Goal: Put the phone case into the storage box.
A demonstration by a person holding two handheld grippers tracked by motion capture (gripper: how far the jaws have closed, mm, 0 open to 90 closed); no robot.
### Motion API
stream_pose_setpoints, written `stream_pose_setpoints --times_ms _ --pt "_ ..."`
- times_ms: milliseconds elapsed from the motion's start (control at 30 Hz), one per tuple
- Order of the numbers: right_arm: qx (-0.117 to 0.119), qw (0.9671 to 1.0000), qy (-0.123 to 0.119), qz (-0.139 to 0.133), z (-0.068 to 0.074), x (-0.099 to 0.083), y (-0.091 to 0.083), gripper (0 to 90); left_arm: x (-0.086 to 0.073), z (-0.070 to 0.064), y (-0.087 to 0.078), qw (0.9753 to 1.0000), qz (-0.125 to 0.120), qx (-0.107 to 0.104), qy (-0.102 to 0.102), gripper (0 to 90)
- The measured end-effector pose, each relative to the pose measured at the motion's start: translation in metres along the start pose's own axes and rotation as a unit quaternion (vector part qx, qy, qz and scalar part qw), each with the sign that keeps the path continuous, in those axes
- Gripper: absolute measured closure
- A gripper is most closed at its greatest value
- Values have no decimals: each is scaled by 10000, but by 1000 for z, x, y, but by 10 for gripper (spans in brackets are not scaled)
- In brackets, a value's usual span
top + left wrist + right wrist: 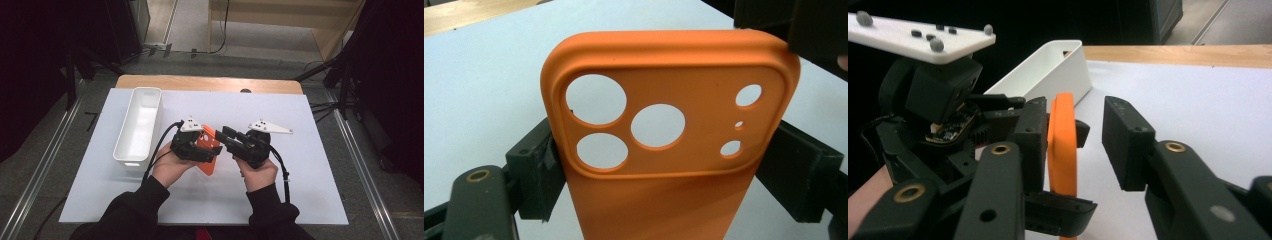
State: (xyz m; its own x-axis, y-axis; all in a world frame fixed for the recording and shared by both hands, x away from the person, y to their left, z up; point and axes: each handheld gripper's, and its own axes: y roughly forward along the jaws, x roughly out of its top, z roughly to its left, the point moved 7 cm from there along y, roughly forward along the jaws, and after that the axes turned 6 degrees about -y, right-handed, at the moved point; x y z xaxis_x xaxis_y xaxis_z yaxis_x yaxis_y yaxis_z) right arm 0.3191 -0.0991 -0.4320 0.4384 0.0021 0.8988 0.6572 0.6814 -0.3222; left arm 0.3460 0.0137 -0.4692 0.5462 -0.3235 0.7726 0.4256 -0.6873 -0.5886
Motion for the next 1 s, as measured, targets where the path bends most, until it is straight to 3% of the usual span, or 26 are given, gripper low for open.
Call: stream_pose_setpoints --times_ms 433,767,1000 --pt "9 9997 213 -91 -17 7 -9 476 1 -3 -1 10000 4 -71 36 157" --pt "50 9999 -16 106 -28 3 -6 383 0 -4 -2 9999 36 -115 44 157" --pt "59 9991 -244 343 -30 -5 -4 368 1 -3 -3 9999 38 -141 25 157"
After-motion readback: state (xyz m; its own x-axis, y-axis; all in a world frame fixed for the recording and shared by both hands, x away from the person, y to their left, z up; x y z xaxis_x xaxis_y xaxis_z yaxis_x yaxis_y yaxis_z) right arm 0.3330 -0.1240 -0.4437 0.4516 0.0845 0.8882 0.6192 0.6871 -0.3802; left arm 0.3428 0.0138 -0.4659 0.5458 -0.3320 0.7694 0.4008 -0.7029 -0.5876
